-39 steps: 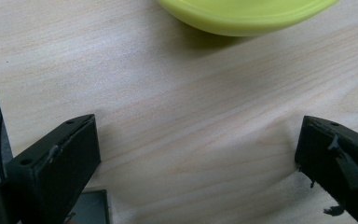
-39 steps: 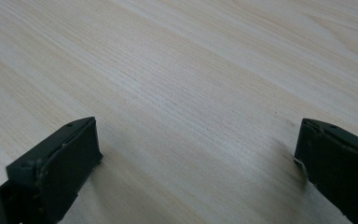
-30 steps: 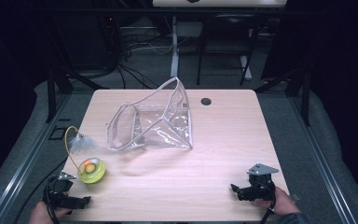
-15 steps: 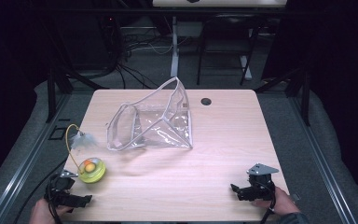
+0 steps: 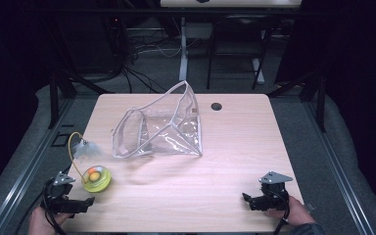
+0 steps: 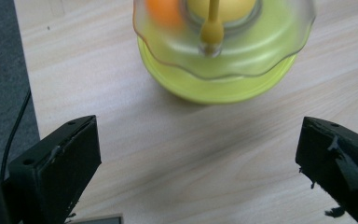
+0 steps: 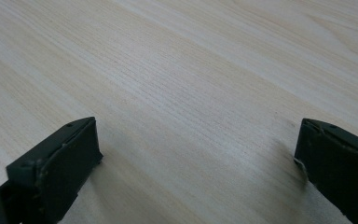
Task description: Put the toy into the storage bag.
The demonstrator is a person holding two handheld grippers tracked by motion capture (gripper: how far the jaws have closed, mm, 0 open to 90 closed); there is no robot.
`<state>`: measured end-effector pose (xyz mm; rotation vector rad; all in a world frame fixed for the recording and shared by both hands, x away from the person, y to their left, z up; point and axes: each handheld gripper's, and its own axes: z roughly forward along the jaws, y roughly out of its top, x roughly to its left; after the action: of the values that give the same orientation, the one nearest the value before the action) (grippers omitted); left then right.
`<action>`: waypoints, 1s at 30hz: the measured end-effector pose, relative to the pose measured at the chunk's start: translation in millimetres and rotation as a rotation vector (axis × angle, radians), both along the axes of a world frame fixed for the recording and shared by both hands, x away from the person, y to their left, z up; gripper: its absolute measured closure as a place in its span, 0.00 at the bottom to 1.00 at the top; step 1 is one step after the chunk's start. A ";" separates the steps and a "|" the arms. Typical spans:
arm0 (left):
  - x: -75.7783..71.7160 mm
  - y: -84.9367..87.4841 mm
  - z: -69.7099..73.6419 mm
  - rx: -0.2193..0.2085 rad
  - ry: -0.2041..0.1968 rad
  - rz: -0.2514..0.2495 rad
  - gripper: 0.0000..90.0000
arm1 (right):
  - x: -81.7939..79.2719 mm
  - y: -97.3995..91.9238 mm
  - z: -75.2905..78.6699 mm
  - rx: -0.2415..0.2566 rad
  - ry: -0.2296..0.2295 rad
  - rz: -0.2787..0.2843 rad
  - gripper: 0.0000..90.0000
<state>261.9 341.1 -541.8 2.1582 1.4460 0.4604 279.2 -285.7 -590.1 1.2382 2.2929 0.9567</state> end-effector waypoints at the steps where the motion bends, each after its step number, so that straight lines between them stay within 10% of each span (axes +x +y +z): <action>1: -0.7 0.1 1.8 -0.004 -0.011 0.002 0.00 | 0.0 0.0 0.0 0.000 0.000 0.000 0.00; 30: 0.5 -0.5 45.7 -0.138 -0.231 -0.014 0.00 | 0.0 0.0 0.0 0.000 0.000 0.000 0.00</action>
<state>262.5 340.6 -496.1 1.9354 1.2959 0.5669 279.2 -285.7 -590.1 1.2385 2.2930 0.9566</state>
